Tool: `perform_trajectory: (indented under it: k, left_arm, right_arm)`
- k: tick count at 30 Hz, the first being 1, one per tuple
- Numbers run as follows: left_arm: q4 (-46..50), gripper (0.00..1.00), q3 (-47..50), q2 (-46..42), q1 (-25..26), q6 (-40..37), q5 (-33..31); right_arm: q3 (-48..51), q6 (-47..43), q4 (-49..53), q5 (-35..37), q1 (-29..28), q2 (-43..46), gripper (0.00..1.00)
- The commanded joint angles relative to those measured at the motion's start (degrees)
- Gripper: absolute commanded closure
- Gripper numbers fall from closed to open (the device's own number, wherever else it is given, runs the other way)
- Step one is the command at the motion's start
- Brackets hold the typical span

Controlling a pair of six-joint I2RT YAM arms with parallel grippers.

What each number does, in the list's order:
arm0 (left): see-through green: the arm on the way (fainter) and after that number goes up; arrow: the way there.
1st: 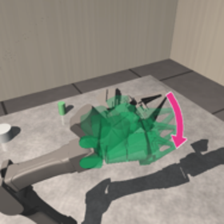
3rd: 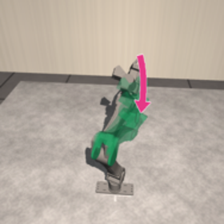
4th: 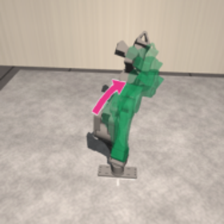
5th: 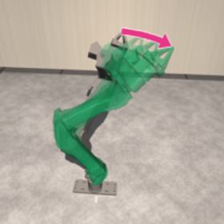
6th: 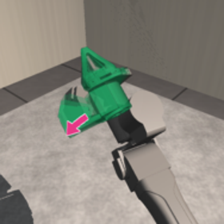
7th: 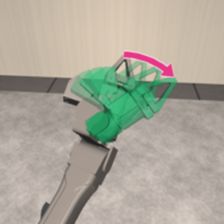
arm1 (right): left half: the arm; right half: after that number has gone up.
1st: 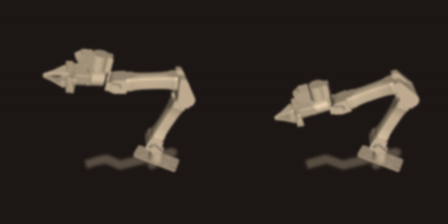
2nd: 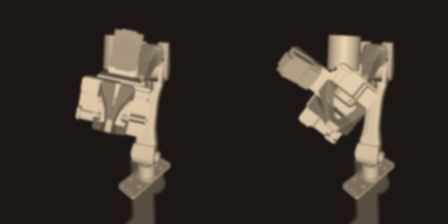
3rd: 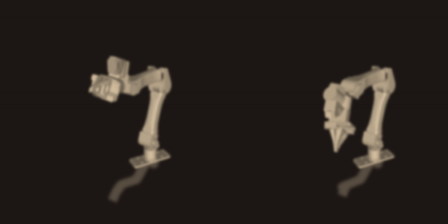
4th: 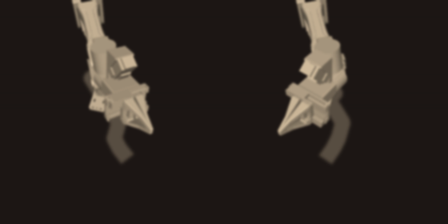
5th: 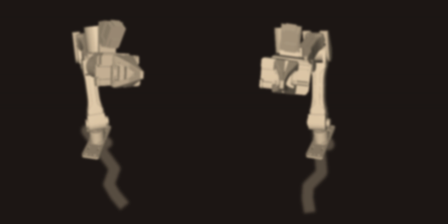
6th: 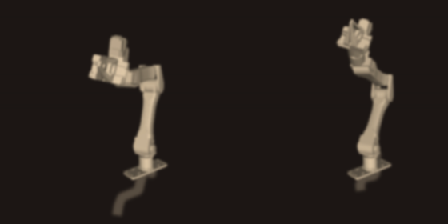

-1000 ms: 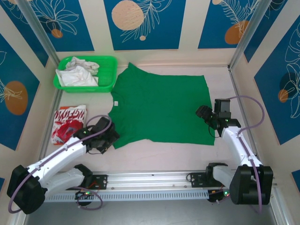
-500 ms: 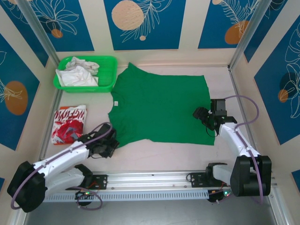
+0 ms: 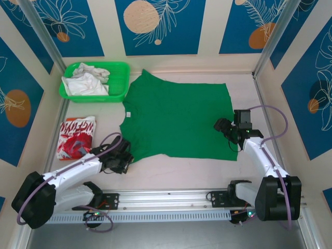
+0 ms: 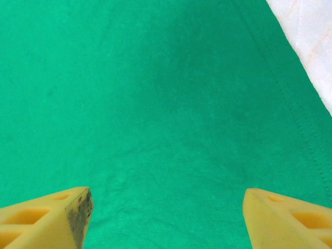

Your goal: Fold and stack the t-shirts

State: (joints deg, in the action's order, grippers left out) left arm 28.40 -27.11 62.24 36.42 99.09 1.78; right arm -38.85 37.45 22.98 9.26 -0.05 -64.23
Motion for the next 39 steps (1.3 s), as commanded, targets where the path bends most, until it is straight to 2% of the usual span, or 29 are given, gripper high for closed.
perform_trajectory:
  k: [1,7,18,22,27,33,39]
  left_arm:
    - [-1.24,0.66,0.14,-0.02,-0.98,1.25,-1.29]
    - [-2.52,0.68,0.53,0.87,-1.98,-0.22,-2.84]
    - [-5.27,0.69,1.19,5.48,-2.67,-0.83,0.18]
    - [-6.09,0.78,1.85,6.14,-2.67,-0.57,-0.21]
    - [-5.98,1.0,2.24,5.39,-2.67,-0.64,-0.82]
    - [-5.18,1.0,1.92,2.58,-2.86,-1.36,-2.83]
    - [-3.29,1.0,0.5,0.96,-3.27,-1.88,-5.4]
  right_arm:
    - [0.53,-1.14,1.45,1.03,-0.21,1.43,0.23]
    - [1.38,-1.28,1.81,1.13,-0.12,2.69,0.23]
    - [2.26,-1.07,4.51,1.53,0.31,6.36,0.23]
    - [2.0,-1.07,6.04,1.65,0.58,7.87,0.23]
    - [1.23,-0.75,10.49,2.99,1.23,11.35,0.23]
    - [3.32,3.05,19.19,4.25,2.28,17.64,0.23]
    - [7.11,13.97,27.16,1.92,6.92,19.68,0.25]
